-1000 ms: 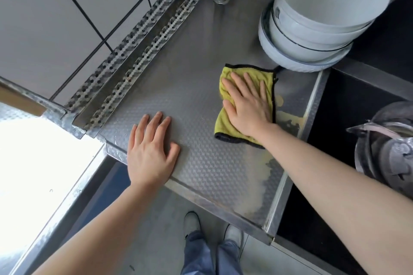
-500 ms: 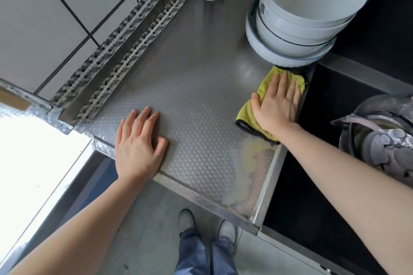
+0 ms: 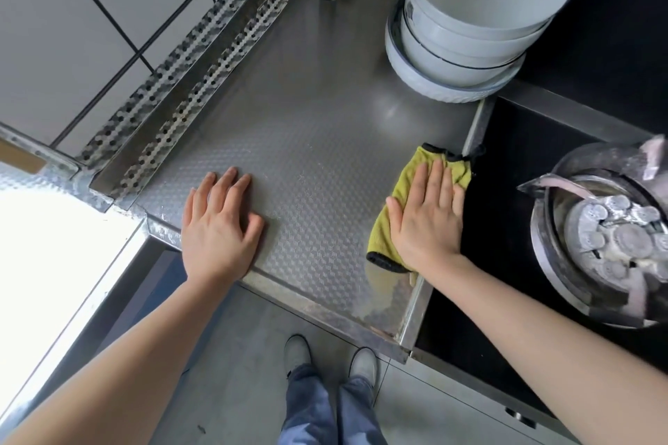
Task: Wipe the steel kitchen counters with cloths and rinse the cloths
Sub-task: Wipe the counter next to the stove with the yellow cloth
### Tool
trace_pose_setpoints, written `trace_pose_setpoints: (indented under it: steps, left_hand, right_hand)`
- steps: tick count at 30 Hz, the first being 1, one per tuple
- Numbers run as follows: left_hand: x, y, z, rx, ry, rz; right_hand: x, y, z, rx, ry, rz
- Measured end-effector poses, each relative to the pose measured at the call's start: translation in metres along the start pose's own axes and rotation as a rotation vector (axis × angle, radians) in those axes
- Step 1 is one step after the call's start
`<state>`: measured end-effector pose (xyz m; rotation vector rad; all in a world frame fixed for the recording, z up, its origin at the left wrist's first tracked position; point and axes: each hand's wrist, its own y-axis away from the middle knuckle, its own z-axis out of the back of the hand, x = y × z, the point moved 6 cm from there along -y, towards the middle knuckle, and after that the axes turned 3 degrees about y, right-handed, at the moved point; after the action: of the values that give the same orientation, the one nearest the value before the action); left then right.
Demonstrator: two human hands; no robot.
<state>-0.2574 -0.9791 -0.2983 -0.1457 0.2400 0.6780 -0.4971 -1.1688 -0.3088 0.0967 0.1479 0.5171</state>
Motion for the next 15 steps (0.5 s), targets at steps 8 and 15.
trace_pose_setpoints:
  steps: [8,15]
  left_hand:
    - [-0.001,0.000,0.000,-0.003,0.008,-0.010]
    - [0.000,0.002,0.000,0.002,0.017,-0.010]
  right_hand:
    - [-0.006,-0.049,0.007,0.002,-0.051,-0.096]
    - [-0.015,0.000,0.010,-0.041,-0.028,0.095]
